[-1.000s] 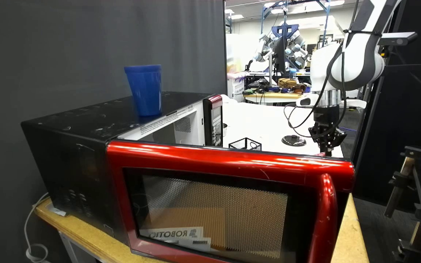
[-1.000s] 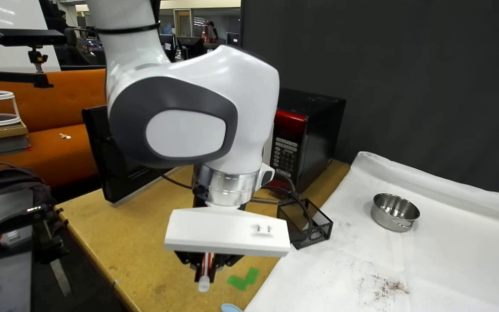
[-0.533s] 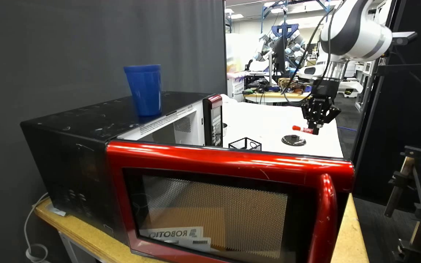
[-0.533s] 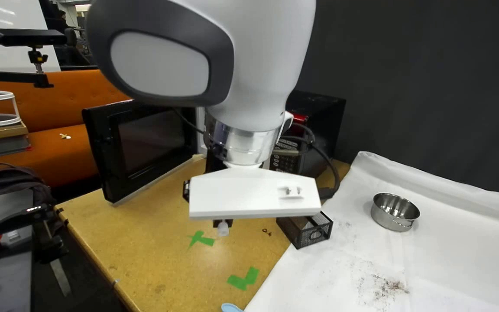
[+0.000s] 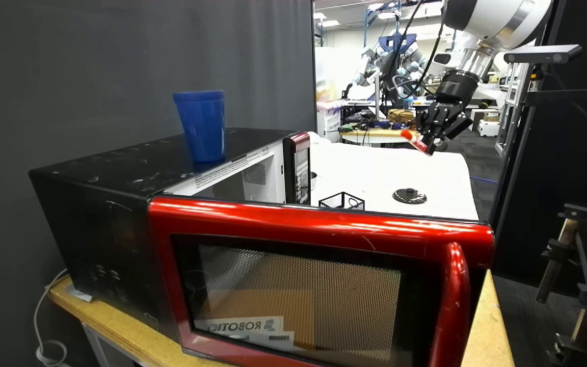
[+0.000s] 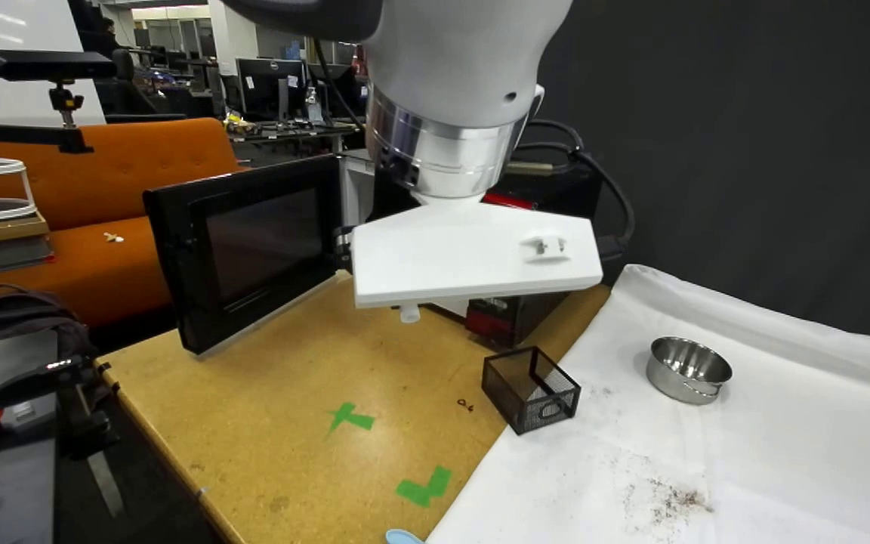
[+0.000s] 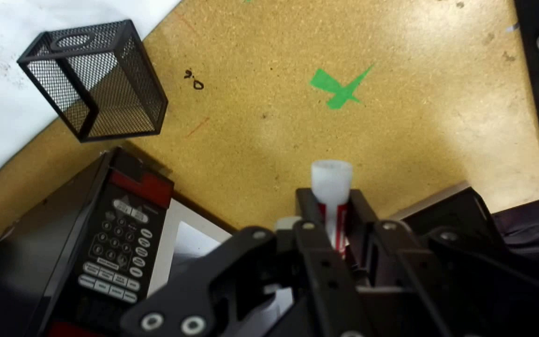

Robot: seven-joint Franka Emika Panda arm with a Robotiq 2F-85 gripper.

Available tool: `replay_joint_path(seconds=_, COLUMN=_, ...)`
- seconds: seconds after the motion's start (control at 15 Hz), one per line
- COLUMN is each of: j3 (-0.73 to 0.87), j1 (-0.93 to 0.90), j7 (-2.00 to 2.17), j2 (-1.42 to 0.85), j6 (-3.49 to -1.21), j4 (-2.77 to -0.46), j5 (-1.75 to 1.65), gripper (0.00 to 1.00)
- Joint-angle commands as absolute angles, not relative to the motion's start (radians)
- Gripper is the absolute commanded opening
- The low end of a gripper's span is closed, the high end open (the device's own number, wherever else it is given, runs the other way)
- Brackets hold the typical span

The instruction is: Pick up the marker and put it in the cup

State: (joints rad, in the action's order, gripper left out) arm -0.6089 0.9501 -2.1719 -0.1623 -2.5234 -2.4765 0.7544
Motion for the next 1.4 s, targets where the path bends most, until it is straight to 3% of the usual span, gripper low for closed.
replay_joint_path(seconds=0.0, j3=-0.39, j1=0.745, j7=-2.26, j2=-0.089, j6=-2.412, j4=-2.481, j5=0.852, gripper=0.05)
replay_joint_path(seconds=0.4, j3=-0.064, j1=0.433, j7=-2.253, j2=-0.077, j6=-2.318, j4=-2.475, j5=0.848, gripper=0.05)
replay_joint_path(seconds=0.47, j3=-0.028, j1=0.399, j7=-2.252, j2=-0.077, j6=-2.313, j4=-2.476, j5=0.847, gripper=0.19)
replay_joint_path(seconds=1.0, j3=0.011, j1=0.357, j7=-2.249, j2=-0.081, j6=-2.314, j4=-2.476, j5=0.845, gripper=0.19)
replay_joint_path(seconds=1.07, j3=0.011, j1=0.357, j7=-2.249, j2=-0.081, j6=-2.314, j4=-2.476, j5=0.845, gripper=0.05)
replay_joint_path(seconds=1.33, j3=0.055, j1=0.305, j7=-2.339, j2=-0.067, j6=-2.256, j4=-2.459, j5=1.105, gripper=0.05)
